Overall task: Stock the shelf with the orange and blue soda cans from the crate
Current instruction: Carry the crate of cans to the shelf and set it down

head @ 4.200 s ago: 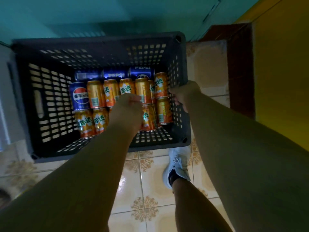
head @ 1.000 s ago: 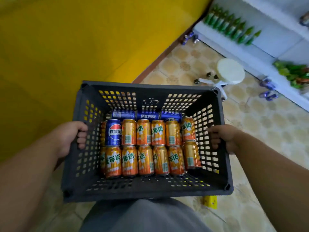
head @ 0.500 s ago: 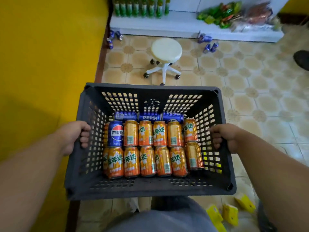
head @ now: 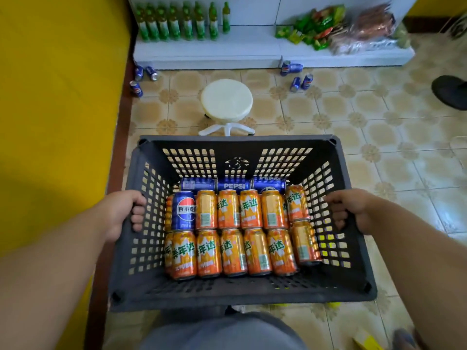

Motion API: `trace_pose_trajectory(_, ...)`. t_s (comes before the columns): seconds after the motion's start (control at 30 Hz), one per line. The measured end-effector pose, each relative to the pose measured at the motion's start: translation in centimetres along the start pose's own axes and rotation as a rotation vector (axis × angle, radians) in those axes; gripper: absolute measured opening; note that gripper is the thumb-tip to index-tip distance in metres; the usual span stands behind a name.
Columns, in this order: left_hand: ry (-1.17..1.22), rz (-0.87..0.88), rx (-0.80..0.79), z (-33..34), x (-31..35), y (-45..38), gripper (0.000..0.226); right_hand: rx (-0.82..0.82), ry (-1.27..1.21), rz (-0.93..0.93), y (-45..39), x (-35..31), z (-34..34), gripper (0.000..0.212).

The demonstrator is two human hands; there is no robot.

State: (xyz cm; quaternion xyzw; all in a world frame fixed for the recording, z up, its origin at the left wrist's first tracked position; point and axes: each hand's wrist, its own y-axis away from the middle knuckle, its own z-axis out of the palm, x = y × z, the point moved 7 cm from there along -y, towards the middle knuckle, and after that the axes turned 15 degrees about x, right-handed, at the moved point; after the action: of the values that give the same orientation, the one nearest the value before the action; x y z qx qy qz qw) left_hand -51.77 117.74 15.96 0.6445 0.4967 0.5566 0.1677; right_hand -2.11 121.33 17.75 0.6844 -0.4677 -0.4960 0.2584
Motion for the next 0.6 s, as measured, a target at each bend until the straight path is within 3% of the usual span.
trace_pose_trajectory(0.6, -0.022, 0.080, -0.027, 8.9, 33.4, -19.4, 0.022, 0.057, -0.105, 0.017, -13.2, -32.0, 7.2, 0.027)
